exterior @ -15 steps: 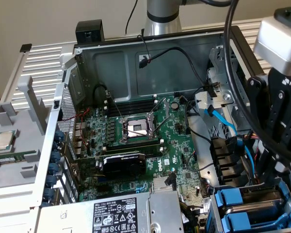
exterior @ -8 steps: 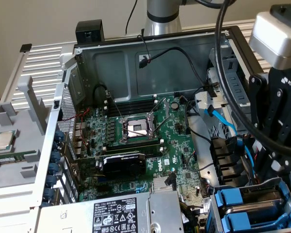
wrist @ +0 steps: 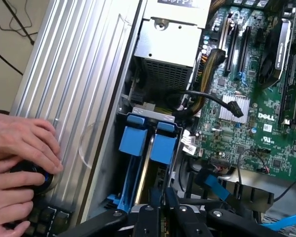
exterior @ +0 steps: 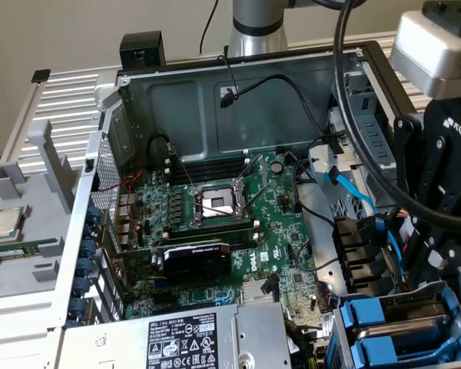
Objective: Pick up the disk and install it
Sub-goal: 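Insert the first disk wire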
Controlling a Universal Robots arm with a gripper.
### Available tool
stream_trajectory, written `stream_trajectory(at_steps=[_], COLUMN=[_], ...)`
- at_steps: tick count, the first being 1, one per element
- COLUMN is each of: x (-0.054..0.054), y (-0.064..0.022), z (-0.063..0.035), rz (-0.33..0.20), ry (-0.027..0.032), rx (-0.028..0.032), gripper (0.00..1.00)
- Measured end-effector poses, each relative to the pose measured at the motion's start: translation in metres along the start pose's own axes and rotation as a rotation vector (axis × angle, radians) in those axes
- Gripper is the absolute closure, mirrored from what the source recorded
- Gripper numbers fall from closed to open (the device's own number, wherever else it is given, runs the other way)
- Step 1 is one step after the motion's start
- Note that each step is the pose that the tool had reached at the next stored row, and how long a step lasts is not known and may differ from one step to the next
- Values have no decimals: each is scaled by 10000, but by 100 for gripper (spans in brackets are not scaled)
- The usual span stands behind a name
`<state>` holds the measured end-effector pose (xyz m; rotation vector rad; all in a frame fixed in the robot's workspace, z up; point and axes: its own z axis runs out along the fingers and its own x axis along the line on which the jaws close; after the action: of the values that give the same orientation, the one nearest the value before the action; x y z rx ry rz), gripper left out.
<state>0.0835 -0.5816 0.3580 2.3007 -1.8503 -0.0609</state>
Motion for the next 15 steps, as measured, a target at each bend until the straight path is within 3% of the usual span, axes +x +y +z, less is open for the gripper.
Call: stream_trajectory(at_steps=[11,13,15], x=[-1,-4,-5], y=[-2,-10,-23], z=[8,9,6], rz=[1725,1837,1922], ry=[-293,-309,-255], rx=[-153,-163,-177], gripper=[83,83,83])
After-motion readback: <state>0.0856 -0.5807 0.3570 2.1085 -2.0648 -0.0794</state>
